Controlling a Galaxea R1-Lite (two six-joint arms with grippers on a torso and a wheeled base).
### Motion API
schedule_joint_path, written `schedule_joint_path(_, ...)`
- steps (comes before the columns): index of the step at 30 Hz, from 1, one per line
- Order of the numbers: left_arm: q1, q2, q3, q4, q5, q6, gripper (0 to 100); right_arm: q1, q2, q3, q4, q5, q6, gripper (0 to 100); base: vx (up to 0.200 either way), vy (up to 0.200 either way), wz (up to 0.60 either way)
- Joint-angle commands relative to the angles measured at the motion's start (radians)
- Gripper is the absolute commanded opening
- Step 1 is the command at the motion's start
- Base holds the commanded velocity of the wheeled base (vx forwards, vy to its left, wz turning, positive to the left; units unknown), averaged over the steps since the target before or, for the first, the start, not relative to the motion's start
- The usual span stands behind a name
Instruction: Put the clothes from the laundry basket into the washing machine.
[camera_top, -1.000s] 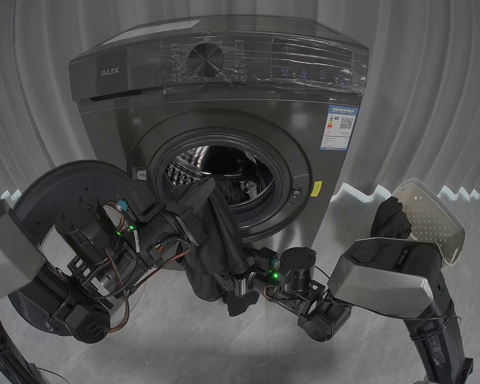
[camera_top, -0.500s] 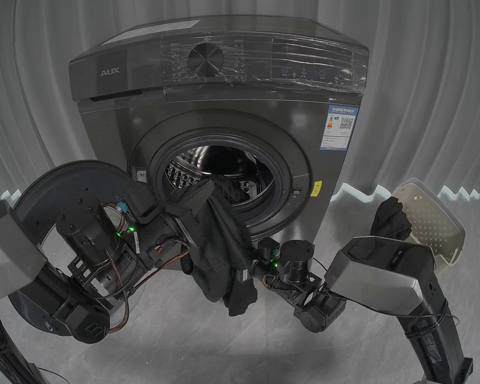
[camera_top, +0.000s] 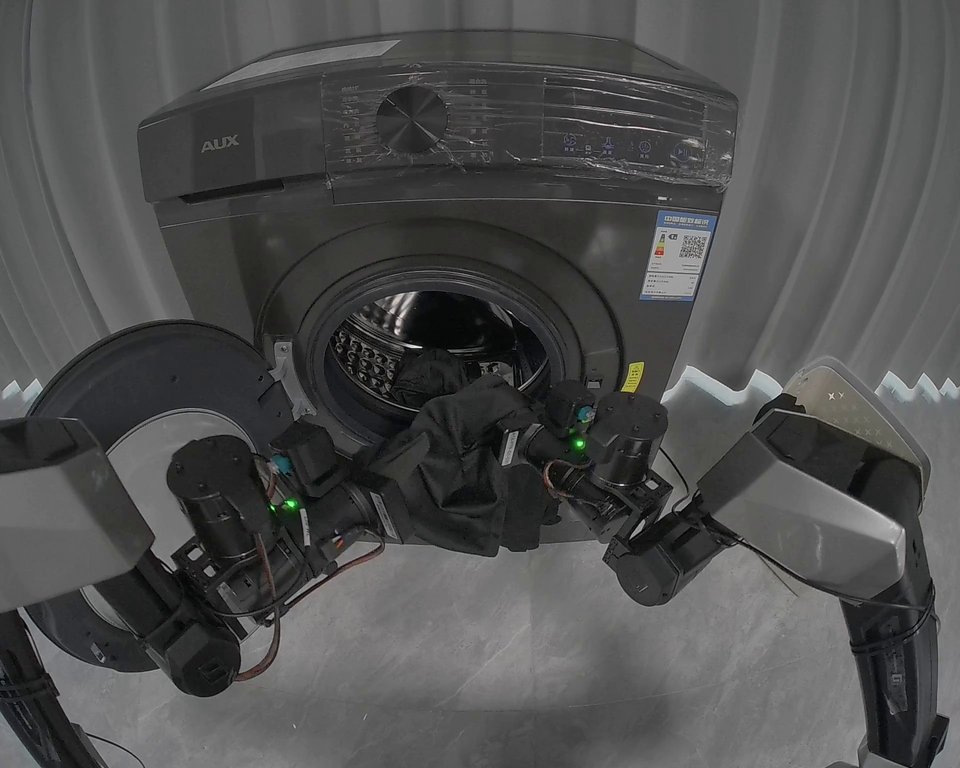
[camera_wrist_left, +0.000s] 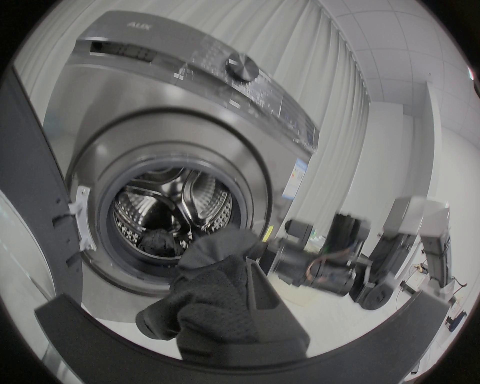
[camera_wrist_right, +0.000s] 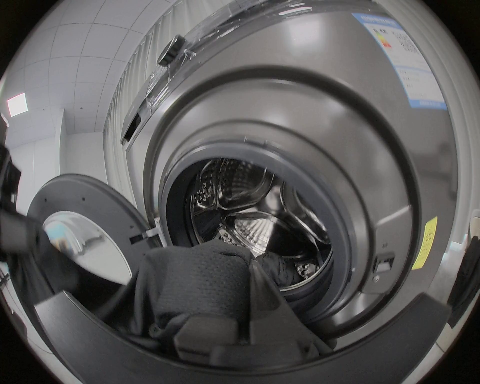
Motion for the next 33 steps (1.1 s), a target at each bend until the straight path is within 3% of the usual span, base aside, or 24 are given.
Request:
schedule_joint_path(1,0.000,0.147,-0.033,-0.002,0.001,0.040,0,0.011,-0.106,0.038,0.003,-0.005,0.014,0,0.000,0.000,0.00)
schedule_joint_path(3,-0.001,0.176,-0.059,-0.003,-0.002,0.052,0,0.027,-0.132,0.070,-0.003,-0.012,0.023,0,0.000,0.000,0.00)
schedule_joint_path(10,-0.003,0.257,-0.102,-0.003,-0.008,0.055,0,0.081,-0.203,0.167,-0.021,-0.018,0.029,0,0.000,0.000,0.00)
schedule_joint_path(18,-0.007,0.324,-0.183,-0.003,-0.005,0.060,0,0.109,-0.220,0.197,-0.024,-0.018,0.031,0,0.000,0.000,0.00)
schedule_joint_path(21,0.003,0.323,-0.180,-0.003,-0.003,0.075,0,0.109,-0.220,0.202,-0.026,-0.018,0.038,0,0.000,0.000,0.00)
schedule_joint_path(22,0.005,0.321,-0.177,-0.003,-0.003,0.080,100,0.107,-0.220,0.204,-0.029,-0.018,0.043,0,0.000,0.000,0.00)
schedule_joint_path(31,-0.012,0.288,-0.143,-0.006,-0.013,0.085,100,0.104,-0.217,0.210,-0.032,-0.018,0.043,0,0.000,0.000,0.00)
schedule_joint_path(33,-0.018,0.269,-0.151,-0.005,-0.039,0.085,100,0.104,-0.218,0.222,-0.032,-0.017,0.043,0,0.000,0.000,0.00)
